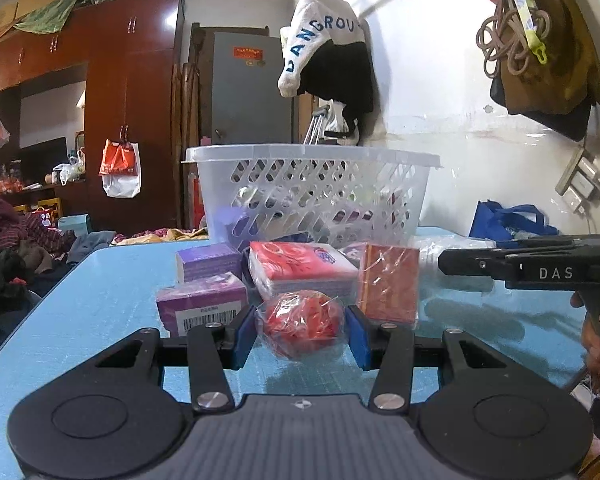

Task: Organize objects
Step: 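Grasp the red bagged ball with the left tool while the right tool grasps the white roll, then lift both items over the white basket and open both tools to release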

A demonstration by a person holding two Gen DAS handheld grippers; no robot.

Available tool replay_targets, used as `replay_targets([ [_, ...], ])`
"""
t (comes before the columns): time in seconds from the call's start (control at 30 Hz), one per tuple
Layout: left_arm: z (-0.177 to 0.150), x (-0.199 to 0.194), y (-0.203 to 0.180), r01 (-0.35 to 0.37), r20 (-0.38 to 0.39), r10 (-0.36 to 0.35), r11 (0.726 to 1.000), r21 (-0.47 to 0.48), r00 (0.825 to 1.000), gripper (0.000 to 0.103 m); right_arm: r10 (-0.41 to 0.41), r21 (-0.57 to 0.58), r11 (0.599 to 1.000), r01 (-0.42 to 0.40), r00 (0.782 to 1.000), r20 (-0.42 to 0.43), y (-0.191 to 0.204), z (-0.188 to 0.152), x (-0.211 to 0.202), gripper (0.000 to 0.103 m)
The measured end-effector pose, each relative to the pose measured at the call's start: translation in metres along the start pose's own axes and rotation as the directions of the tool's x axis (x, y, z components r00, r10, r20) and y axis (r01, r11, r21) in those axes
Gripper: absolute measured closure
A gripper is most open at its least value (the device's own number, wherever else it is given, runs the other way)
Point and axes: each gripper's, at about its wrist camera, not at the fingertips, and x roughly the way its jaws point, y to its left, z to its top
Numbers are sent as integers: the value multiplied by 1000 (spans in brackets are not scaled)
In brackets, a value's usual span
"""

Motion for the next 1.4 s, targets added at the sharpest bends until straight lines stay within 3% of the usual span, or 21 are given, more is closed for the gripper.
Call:
replay_targets([
  [0.77, 2, -7, 5, 6, 64, -4, 1000, -27, 998, 51, -2, 21, 1000, 2, 999, 36, -1, -3, -3, 51],
  [0.97, 11, -8, 10, 29, 79, -25, 999, -46, 997, 51, -22, 45, 999, 18, 996, 84, 0, 3, -12, 51],
  [1.2, 76, 2, 25, 97, 134, -84, 990, -98, 987, 51, -14, -23, 1000, 17, 988, 153, 11, 60, -23, 51],
  [1.4, 156, 53, 32, 59, 107, -48, 993, -102, 993, 51, -31, -56, 998, 39, 988, 151, 0, 121, 22, 51],
])
